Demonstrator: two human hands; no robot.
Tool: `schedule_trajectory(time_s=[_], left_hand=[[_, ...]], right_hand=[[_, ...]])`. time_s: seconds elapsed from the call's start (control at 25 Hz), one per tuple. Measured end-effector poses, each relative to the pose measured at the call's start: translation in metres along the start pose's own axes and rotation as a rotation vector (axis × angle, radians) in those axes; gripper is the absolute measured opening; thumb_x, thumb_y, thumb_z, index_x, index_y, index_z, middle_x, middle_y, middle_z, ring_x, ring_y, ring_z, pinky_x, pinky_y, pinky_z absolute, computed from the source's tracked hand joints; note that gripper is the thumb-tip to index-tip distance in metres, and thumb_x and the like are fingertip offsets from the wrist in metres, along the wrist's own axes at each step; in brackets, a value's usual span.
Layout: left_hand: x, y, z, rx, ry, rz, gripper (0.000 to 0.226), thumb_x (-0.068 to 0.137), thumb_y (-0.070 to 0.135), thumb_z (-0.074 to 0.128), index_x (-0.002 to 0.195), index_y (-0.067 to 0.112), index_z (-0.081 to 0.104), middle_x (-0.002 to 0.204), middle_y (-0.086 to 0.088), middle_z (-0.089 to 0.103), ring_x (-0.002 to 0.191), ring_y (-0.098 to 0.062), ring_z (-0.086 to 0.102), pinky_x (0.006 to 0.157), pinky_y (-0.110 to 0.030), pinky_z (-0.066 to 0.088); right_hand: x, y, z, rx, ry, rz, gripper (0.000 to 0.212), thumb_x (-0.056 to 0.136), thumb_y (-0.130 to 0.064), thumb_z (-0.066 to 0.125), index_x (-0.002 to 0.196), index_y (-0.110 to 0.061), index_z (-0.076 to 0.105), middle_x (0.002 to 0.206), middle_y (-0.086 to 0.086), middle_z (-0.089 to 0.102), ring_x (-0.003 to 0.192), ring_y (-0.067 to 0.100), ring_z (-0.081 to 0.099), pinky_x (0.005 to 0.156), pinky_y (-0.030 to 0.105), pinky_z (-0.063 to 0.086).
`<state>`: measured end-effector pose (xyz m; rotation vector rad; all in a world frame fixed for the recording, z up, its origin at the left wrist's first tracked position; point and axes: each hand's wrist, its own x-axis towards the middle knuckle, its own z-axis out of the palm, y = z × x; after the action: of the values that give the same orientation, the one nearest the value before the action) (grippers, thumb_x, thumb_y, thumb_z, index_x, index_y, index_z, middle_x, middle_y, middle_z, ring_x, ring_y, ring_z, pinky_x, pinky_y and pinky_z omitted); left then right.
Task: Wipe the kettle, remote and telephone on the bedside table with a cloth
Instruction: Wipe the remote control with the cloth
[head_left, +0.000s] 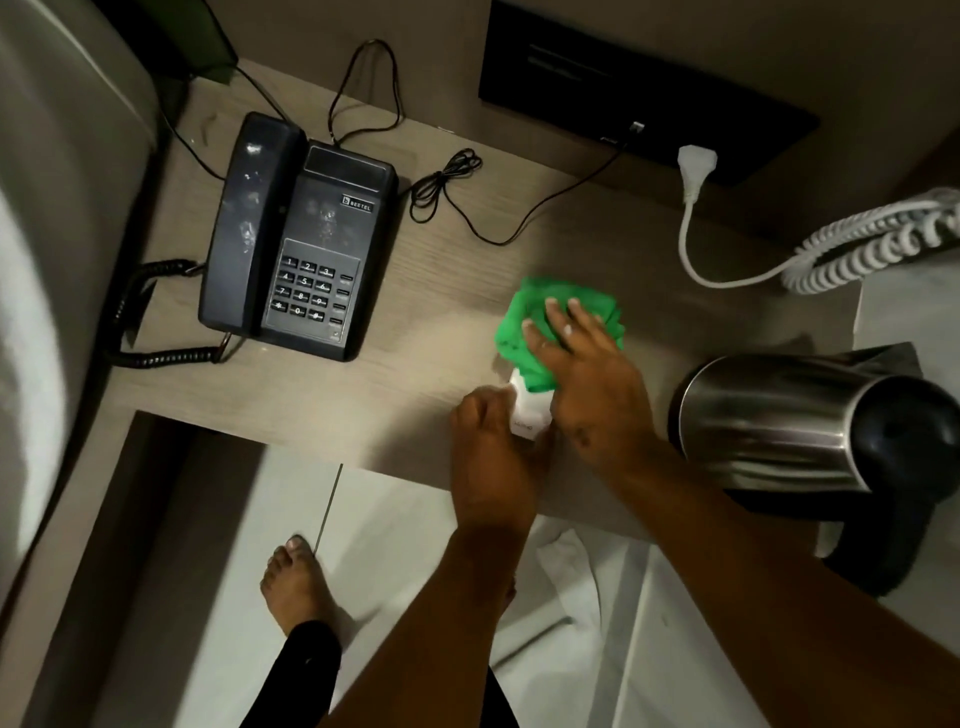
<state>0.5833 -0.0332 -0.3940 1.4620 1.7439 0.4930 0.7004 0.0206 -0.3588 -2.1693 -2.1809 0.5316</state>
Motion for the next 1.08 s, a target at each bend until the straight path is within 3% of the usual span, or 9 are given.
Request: schedule_trajectory(time_s=[0.16,0.36,0.52,0.6,0.72,0.84,0.96,1.04,1.08], left_hand=[[-0.003,-0.003,0.002,-0.073,0.053,-0.027,0.046,0.074,0.031,0.084,0.113,0.012,0.067,0.115,-0.007,0.062,0.108,-0.027,0.058,0.094,-0.036,0.053],[-0.003,-0.007,0.005,0.019,0.055,-0.073,0.052,0.073,0.040,0.082,0.114,0.012,0.068,0.116,-0.006,0.060,0.111,-0.022,0.052,0.096,-0.026,0.043],[-0.003,-0.003,0.001,0.027,0.134,-0.064,0.006,0.086,0.009,0.061,0.090,0.011,0.064,0.087,-0.003,0.065,0.090,-0.017,0.063,0.074,-0.024,0.053],[-0.002,-0.003,0.000,-0.064,0.124,-0.085,0.012,0.081,0.000,0.066,0.091,0.006,0.067,0.085,-0.001,0.062,0.092,-0.004,0.062,0.077,-0.013,0.049],[-0.005,-0.007,0.005,-0.021,0.060,-0.070,0.040,0.073,0.029,0.085,0.104,0.010,0.070,0.108,-0.007,0.062,0.105,-0.021,0.056,0.089,-0.028,0.049],[-0.001,-0.005,0.005,0.027,0.028,-0.136,0.048,0.070,0.042,0.087,0.103,0.013,0.068,0.110,-0.003,0.060,0.105,-0.021,0.056,0.089,-0.031,0.053],[0.000,-0.006,0.005,-0.144,0.059,-0.130,0.005,0.086,0.018,0.071,0.090,0.019,0.068,0.095,-0.003,0.065,0.089,-0.022,0.059,0.076,-0.027,0.052],[-0.001,-0.006,0.002,-0.144,0.111,-0.125,0.023,0.092,0.001,0.054,0.080,0.018,0.063,0.078,0.001,0.065,0.076,-0.019,0.060,0.065,-0.026,0.054],[0.000,-0.008,0.001,-0.090,0.086,-0.078,0.018,0.089,-0.001,0.057,0.084,0.015,0.063,0.081,0.002,0.064,0.078,-0.017,0.060,0.067,-0.027,0.053]], right_hand=[[-0.021,0.008,-0.001,-0.035,-0.092,-0.022,0.068,0.075,0.001,0.067,0.137,-0.021,0.046,0.152,0.008,0.036,0.143,0.032,0.024,0.113,0.041,0.014],[0.025,0.003,-0.014,0.032,-0.032,0.125,0.066,0.082,0.002,0.053,0.141,-0.025,0.040,0.155,0.003,0.030,0.145,0.028,0.019,0.116,0.040,0.026],[-0.041,-0.021,0.001,0.077,-0.138,0.064,0.070,0.079,0.004,0.057,0.140,-0.024,0.040,0.155,0.004,0.030,0.145,0.029,0.016,0.116,0.045,0.021],[-0.054,-0.014,-0.002,0.100,-0.181,0.099,0.068,0.080,0.002,0.060,0.140,-0.024,0.040,0.155,0.005,0.029,0.146,0.028,0.015,0.116,0.044,0.019],[-0.001,0.007,-0.010,0.081,-0.088,0.156,0.061,0.085,0.000,0.054,0.139,-0.025,0.042,0.155,0.003,0.031,0.146,0.027,0.017,0.115,0.041,0.022],[0.032,0.008,-0.018,0.074,-0.049,0.211,0.056,0.090,-0.006,0.048,0.140,-0.028,0.040,0.156,-0.001,0.028,0.146,0.023,0.016,0.115,0.038,0.023],[-0.016,-0.006,-0.007,0.081,-0.105,0.124,0.066,0.082,0.002,0.053,0.140,-0.027,0.040,0.156,0.000,0.028,0.146,0.023,0.014,0.117,0.035,0.015],[-0.053,-0.014,-0.004,0.069,-0.208,0.088,0.069,0.084,-0.001,0.054,0.143,-0.031,0.034,0.158,-0.003,0.021,0.147,0.020,0.007,0.117,0.034,0.008],[-0.057,-0.012,-0.003,0.036,-0.242,0.079,0.070,0.084,-0.003,0.055,0.143,-0.032,0.031,0.159,-0.005,0.018,0.147,0.019,0.005,0.117,0.034,0.007]])
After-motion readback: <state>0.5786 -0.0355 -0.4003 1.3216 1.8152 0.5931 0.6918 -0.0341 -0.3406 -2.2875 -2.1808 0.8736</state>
